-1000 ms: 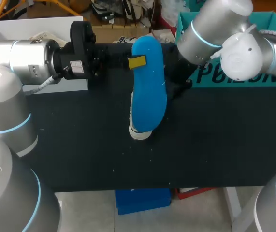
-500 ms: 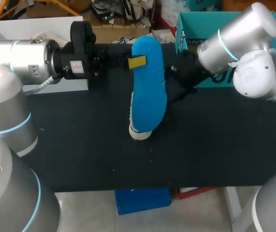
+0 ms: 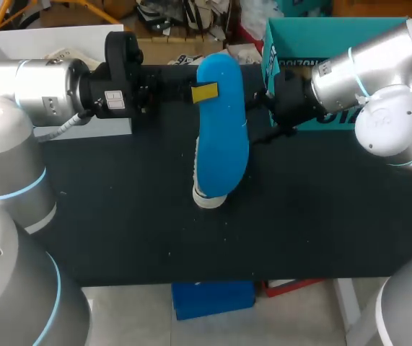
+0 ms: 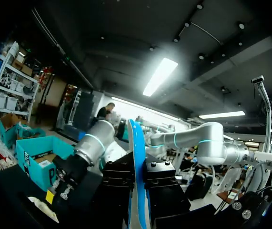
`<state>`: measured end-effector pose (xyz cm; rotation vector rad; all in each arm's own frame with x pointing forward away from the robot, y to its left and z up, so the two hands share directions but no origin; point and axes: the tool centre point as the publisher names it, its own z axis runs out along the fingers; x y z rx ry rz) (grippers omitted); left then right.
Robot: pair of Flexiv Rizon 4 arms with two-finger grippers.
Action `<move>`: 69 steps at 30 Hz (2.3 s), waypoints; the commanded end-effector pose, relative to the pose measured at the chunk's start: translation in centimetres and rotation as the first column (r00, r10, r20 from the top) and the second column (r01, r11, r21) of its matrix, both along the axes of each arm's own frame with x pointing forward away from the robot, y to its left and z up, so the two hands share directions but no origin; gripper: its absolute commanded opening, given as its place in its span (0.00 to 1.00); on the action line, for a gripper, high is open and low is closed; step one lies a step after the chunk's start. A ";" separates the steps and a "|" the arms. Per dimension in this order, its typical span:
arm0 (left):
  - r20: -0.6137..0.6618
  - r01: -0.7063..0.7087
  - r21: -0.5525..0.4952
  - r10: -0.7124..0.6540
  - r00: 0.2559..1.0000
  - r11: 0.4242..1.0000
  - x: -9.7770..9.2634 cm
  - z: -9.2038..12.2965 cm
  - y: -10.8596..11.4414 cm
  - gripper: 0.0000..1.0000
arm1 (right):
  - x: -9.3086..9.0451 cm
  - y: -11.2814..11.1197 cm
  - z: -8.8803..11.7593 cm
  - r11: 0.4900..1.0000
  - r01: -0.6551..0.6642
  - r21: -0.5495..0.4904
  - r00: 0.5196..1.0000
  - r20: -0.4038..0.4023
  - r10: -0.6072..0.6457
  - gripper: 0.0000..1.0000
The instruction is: Take the shoe out of the shoebox, open the shoe tongue, remove and reinsert the insole, then place the shoe into the shoebox
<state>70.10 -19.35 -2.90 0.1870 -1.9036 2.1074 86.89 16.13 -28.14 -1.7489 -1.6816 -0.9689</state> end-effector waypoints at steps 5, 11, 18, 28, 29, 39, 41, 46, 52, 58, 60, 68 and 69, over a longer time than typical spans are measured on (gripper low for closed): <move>0.001 -0.003 -0.001 0.003 1.000 1.000 -0.1 -0.1 -0.1 0.00 | -1.2 0.3 0.5 0.974 0.040 0.223 0.999 0.015 -0.045 1.00; 0.001 -0.003 -0.001 0.003 1.000 1.000 -0.1 -0.1 -0.1 0.00 | -1.5 0.6 0.6 0.946 0.054 0.319 0.998 0.010 -0.060 1.00; 0.001 -0.003 -0.001 0.003 1.000 1.000 -0.1 -0.1 -0.1 0.00 | -1.5 0.7 1.1 0.922 0.058 0.383 0.997 0.021 -0.071 1.00; 0.001 -0.003 -0.001 0.003 1.000 1.000 -0.1 -0.1 -0.1 0.00 | -0.9 0.2 2.4 0.913 0.060 0.403 0.993 0.069 -0.095 1.00; 0.001 -0.003 -0.001 0.003 1.000 1.000 -0.1 -0.1 -0.1 0.00 | -0.8 0.2 2.6 0.914 0.069 0.399 0.991 0.077 -0.108 1.00; 0.260 0.019 0.004 -0.020 0.965 1.000 0.0 0.2 -0.8 0.00 | -0.8 0.0 2.9 0.914 0.073 0.400 0.989 0.091 -0.119 1.00; 0.416 0.025 0.008 -0.026 0.909 1.000 -0.1 0.0 -1.2 0.00 | -0.8 0.0 2.9 0.914 0.073 0.400 0.989 0.091 -0.119 1.00; 0.738 -0.035 0.017 0.012 0.675 0.999 -0.1 -1.3 -1.7 0.00 | -0.8 0.0 2.9 0.914 0.073 0.400 0.989 0.091 -0.119 1.00; 0.960 0.016 0.058 -0.060 0.272 0.998 -0.9 -3.7 -1.6 0.00 | -0.8 0.0 2.9 0.914 0.073 0.400 0.989 0.091 -0.119 1.00; 0.972 0.064 0.073 -0.085 0.218 0.995 -1.2 -5.1 -1.4 0.00 | -0.8 0.0 2.9 0.914 0.073 0.400 0.989 0.091 -0.119 1.00; 0.972 0.064 0.073 -0.085 0.218 0.995 -1.2 -5.1 -1.4 0.00 | -0.8 0.0 2.9 0.914 0.073 0.400 0.989 0.091 -0.119 1.00; 0.972 0.064 0.073 -0.085 0.218 0.995 -1.2 -5.1 -1.4 0.00 | -0.8 0.0 2.9 0.914 0.073 0.400 0.989 0.091 -0.119 1.00; 0.972 0.064 0.073 -0.085 0.218 0.995 -1.2 -5.1 -1.4 0.00 | -0.8 0.0 2.9 0.914 0.073 0.400 0.989 0.091 -0.119 1.00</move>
